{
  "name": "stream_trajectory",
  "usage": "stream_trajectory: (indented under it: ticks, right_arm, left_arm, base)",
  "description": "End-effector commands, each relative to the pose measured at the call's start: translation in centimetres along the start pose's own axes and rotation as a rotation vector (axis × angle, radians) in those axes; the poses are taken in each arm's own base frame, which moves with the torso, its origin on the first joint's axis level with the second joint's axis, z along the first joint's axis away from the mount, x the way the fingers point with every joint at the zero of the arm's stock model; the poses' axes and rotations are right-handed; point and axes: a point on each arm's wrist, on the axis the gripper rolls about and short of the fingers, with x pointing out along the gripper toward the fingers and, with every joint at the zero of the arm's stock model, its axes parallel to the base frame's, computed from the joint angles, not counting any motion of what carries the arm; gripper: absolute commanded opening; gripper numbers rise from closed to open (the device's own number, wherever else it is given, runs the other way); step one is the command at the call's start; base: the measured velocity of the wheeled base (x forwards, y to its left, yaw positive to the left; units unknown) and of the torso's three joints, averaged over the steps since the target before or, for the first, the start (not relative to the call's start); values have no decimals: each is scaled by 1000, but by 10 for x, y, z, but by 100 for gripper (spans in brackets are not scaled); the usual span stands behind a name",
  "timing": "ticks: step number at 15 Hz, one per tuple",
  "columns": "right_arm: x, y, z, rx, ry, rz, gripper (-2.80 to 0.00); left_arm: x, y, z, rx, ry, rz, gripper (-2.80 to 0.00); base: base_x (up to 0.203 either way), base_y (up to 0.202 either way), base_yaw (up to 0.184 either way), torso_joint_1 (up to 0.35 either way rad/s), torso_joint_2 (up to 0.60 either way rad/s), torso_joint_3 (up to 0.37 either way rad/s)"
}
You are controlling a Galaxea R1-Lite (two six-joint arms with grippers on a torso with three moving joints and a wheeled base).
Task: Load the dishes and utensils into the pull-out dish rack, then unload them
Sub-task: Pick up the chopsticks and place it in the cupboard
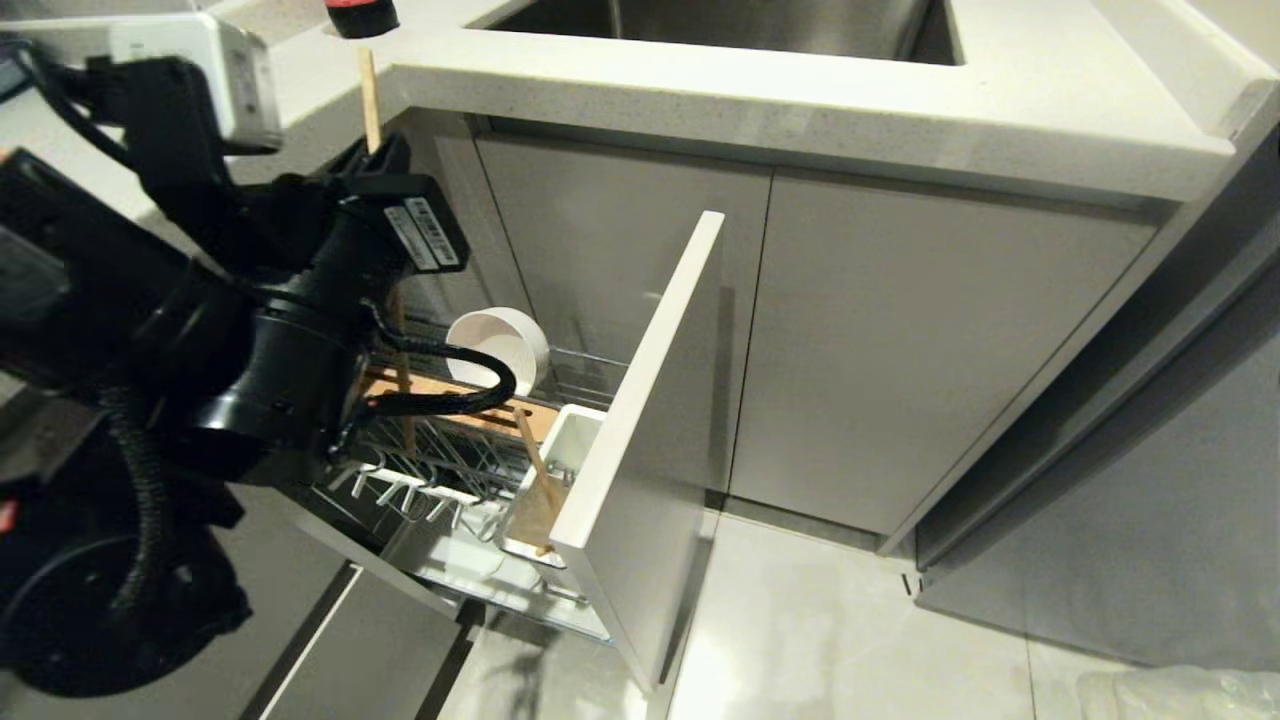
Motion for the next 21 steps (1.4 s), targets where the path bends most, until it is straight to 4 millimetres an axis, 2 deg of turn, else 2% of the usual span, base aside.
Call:
stream_trajectory:
  ticks: [1, 4, 8, 14, 21]
  right_arm:
    - [0, 0, 0, -1, -1, 1, -280]
    - [0, 0, 0, -1, 0, 1, -280]
    - [0, 0, 0, -1, -1, 1, -280]
    - [0, 0, 0, -1, -1, 1, -280]
    - [0, 0, 0, -1, 0, 1, -280]
  left_arm:
    - [7, -15, -28, 34, 51, -8, -280]
    - [11, -27, -54, 45, 98, 0, -280]
    - [13, -36, -76, 47, 116, 17, -280]
    - [12, -38, -99, 77, 155, 32, -280]
    - [17, -33, -116, 103, 187, 55, -280]
  base:
    - [0, 0, 0, 0, 0, 0]
    - [0, 0, 0, 0, 0, 0]
    - [0, 0, 0, 0, 0, 0]
    - [0, 0, 0, 0, 0, 0]
    - [0, 0, 0, 0, 0, 0]
